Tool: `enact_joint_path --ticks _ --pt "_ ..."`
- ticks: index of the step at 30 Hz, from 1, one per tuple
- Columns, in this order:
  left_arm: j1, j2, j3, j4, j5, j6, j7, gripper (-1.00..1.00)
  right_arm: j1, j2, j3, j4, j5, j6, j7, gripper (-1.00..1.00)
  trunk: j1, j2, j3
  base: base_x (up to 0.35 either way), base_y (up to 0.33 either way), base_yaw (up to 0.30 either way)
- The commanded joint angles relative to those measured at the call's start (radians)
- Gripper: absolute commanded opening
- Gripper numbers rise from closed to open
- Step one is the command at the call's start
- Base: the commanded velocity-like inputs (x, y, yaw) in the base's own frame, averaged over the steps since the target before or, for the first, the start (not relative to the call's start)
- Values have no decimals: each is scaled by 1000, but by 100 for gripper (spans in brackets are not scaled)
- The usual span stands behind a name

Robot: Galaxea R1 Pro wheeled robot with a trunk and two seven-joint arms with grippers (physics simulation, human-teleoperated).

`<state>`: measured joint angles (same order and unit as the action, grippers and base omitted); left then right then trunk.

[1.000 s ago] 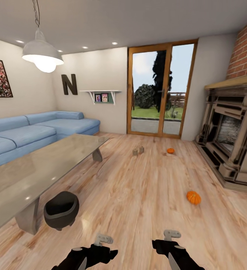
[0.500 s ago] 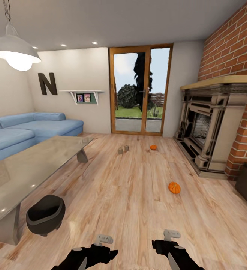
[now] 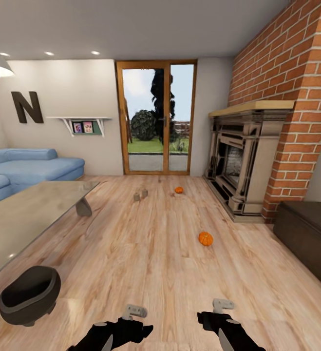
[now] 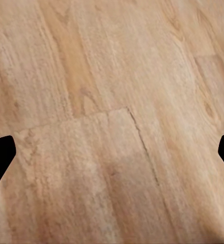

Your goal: Place each of the two pumpkins and all three candles from the living room inside a cabinet in the living room (use any cabinet), then make sure every cabinet is closed, and position the cauldron so it is next to a table in the living room.

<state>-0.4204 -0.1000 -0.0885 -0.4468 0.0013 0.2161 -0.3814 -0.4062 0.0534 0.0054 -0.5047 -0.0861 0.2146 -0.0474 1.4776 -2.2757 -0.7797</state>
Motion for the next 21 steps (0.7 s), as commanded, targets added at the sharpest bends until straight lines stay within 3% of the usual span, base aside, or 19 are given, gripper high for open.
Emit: enact_joint_path --ticks 1,21 --pt "0 0 0 -2 0 7 -2 100 0 0 1 -2 -9 5 -5 100 0 0 -1 0 0 -296" --pt "0 -1 0 0 -1 4 -1 100 0 2 1 -1 -9 5 -5 100 0 0 -1 0 0 -296"
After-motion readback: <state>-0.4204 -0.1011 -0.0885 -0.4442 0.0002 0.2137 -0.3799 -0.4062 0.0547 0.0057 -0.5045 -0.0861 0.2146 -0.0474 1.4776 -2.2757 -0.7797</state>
